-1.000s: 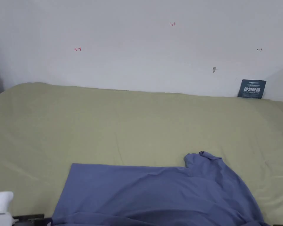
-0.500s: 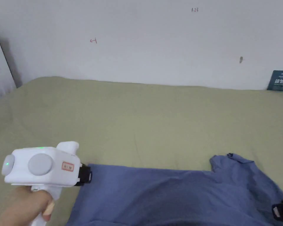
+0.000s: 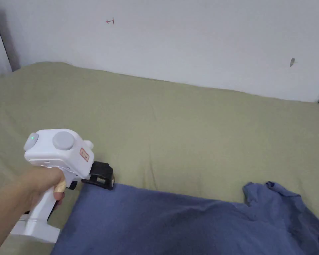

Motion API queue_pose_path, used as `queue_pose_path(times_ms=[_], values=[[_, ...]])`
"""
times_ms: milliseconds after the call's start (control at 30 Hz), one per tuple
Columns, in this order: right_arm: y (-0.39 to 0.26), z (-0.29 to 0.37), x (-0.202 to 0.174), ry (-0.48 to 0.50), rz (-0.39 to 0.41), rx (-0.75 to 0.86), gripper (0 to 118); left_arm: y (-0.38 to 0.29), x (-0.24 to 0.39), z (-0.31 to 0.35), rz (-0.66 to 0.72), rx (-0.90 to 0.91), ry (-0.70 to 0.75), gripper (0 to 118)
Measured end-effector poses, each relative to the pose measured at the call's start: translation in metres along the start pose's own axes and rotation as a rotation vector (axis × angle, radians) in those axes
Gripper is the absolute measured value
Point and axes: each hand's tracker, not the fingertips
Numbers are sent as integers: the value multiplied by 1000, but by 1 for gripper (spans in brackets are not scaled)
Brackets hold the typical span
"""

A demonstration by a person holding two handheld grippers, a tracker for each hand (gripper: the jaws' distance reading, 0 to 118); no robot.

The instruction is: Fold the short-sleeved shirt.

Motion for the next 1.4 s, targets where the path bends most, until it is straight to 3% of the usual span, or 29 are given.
queue_pose_path(times_ms=[33, 133, 167, 200, 233, 267, 300, 333, 467, 533, 633, 667, 800, 1033, 1133, 1400], values=[[5, -3, 2, -10, 9, -9, 0, -1, 5, -3, -17, -29, 17, 102], [25, -15, 13, -31, 44, -44, 0, -11, 17, 4, -89, 30, 233, 51], [34, -21, 18, -71, 47, -57, 3, -10, 15, 6, -83, 23, 185, 35], [44, -29, 23, -108, 52, -74, 13, -11, 13, 9, -70, 25, 139, 13], [52, -36, 27, -125, 63, -94, 38, -10, 8, 9, -42, 0, 57, 5], [62, -46, 33, -128, 72, -146, 82, -13, 10, 13, -2, 0, 22, 5], [70, -56, 36, -148, 54, -185, 103, -11, 11, 16, -25, 15, 70, 5], [76, -64, 38, -156, 43, -199, 109, -11, 13, 18, -54, 30, 88, 5], [93, -94, 41, -91, 3, -197, 105, -10, 16, 19, -54, 17, 74, 5], [95, -110, 44, -104, -52, -239, 92, -10, 17, 19, -61, 12, 80, 5], [94, -119, 46, -113, -48, -281, 20, -9, 17, 16, -59, 11, 78, 5], [91, -119, 44, -127, -43, -302, 3, -9, 18, 15, -66, 7, 72, 5], [89, -98, 40, -115, -97, -257, 3, -11, 19, 13, -62, -11, 85, 5], [83, 5, 26, -41, 20, -99, 2, -38, 24, 86, -82, 143, -29, 5], [62, 60, 11, -44, 67, -54, 2, -65, 22, 126, -103, 192, -49, 5], [-39, 142, 12, 2, 31, -9, 2, -171, 4, 176, -117, 226, -76, 5]])
